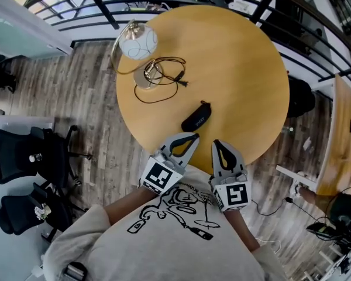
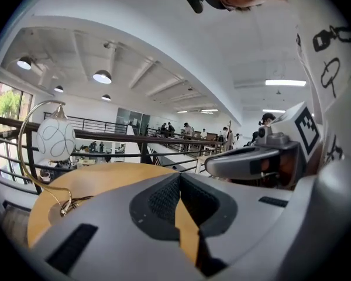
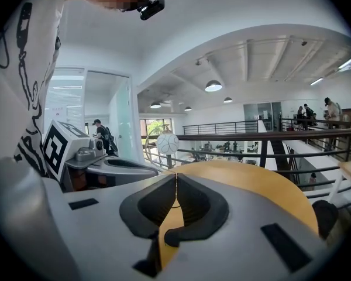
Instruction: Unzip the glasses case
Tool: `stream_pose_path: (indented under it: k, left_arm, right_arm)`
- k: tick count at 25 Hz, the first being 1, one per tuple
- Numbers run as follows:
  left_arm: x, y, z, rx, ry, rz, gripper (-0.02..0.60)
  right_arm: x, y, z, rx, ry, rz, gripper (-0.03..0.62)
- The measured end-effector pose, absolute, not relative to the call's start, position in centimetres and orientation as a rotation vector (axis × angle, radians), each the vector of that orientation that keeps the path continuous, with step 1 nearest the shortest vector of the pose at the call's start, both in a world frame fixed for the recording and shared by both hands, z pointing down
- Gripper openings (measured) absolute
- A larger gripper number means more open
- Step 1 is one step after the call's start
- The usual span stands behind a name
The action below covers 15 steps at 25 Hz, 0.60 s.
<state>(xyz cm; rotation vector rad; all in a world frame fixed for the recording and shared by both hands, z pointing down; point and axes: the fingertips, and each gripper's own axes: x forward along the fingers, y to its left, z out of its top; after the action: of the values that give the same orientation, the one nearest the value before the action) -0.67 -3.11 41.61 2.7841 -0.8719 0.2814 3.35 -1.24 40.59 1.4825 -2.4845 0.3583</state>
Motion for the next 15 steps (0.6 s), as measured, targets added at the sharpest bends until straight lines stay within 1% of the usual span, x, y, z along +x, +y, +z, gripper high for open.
stream_pose_path:
  k: [7,15]
  left_arm:
    - [0.1,-4.8,42.7,2.788,-0.893,0.394,0.009]
    - [0.5,-6.1,47.6,2.783,-0.819,0.601,0.011]
  right_arm:
    - [4.6,-2.3,41.4,1.449,-2.496,0.390,0.023]
    - [5.0,-4.0,44.2,1.398,-2.481,0.438,0.023]
